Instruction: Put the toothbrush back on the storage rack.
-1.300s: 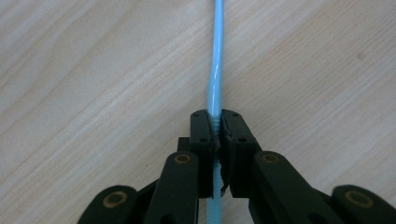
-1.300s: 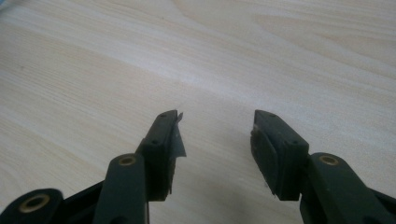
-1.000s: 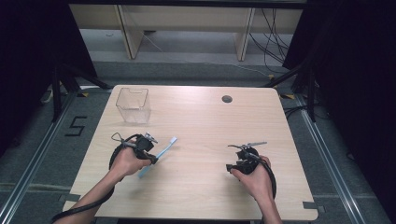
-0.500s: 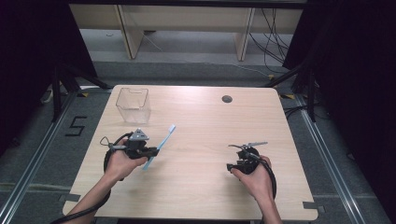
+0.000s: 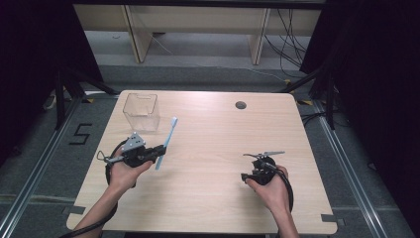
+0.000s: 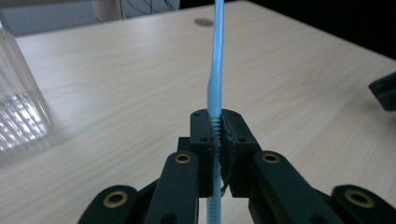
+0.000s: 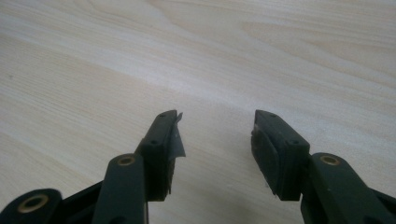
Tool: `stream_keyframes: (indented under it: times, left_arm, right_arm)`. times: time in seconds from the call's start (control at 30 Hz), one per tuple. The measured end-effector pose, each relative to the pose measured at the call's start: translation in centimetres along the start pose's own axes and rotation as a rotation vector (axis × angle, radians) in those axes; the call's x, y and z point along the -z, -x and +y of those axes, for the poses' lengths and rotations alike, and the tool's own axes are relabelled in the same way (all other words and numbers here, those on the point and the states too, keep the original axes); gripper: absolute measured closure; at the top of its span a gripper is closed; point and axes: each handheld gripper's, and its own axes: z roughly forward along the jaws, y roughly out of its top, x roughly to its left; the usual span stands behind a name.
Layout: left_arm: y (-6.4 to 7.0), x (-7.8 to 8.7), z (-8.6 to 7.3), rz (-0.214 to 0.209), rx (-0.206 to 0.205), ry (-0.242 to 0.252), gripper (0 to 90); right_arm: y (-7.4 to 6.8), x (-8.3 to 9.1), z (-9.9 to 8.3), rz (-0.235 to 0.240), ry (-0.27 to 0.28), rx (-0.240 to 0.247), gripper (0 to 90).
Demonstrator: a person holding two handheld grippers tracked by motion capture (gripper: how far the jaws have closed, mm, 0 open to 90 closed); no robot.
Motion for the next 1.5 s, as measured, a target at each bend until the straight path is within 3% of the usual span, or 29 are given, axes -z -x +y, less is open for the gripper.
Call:
stream_keyframes:
  times: [0.07, 0.13, 0.17, 0.27, 0.37, 0.4, 0.47, 0.53, 0.63, 0.83, 1.07, 1.5]
  left_arm:
    - [-0.1, 0.2, 0.1, 0.014, 0.0, 0.025, 83.4]
    - [-0.3, 0.3, 0.3, 0.01, 0.006, 0.083, 83.5]
    - [-0.3, 0.3, 0.3, 0.01, 0.006, 0.083, 83.4]
    - [-0.6, 0.5, 0.5, 0.013, 0.005, 0.148, 83.4]
    - [-0.7, 0.6, 0.6, 0.017, 0.003, 0.171, 83.4]
    - [-0.8, 0.7, 0.8, 0.017, -0.003, 0.193, 83.4]
    - [-0.9, 0.8, 1.0, 0.019, -0.004, 0.213, 83.4]
    - [-1.1, 0.8, 1.1, 0.021, -0.01, 0.224, 83.4]
    - [-1.5, 0.8, 1.4, 0.023, -0.003, 0.257, 83.4]
    - [-2.1, 0.7, 1.9, 0.028, -0.008, 0.291, 83.5]
    - [-2.6, 0.9, 2.1, 0.049, 0.0, 0.306, 83.4]
    - [-3.2, 1.0, 3.1, 0.059, -0.021, 0.351, 83.4]
  right_arm:
    - [0.0, 0.1, 0.0, -0.001, 0.007, -0.001, 51.4]
    - [0.0, 0.0, 0.0, 0.003, 0.034, -0.013, 51.4]
    - [0.0, 0.0, 0.0, 0.003, 0.034, -0.013, 51.4]
    - [0.2, 0.0, 0.0, -0.029, 0.062, 0.019, 51.3]
    - [0.2, 0.0, 0.0, -0.021, 0.085, 0.037, 51.3]
    - [0.1, 0.1, 0.0, -0.063, 0.087, 0.033, 51.3]
    - [-0.1, 0.1, 0.0, -0.045, 0.117, 0.028, 51.3]
    - [0.0, 0.1, 0.0, -0.037, 0.121, 0.025, 51.3]
    - [-0.1, 0.3, 0.0, -0.069, 0.116, 0.022, 51.3]
    - [0.0, 0.3, -0.1, -0.042, 0.129, 0.016, 51.3]
    - [0.1, 0.4, -0.1, -0.06, 0.133, 0.024, 51.3]
    - [0.3, 0.4, -0.1, -0.061, 0.159, 0.042, 51.3]
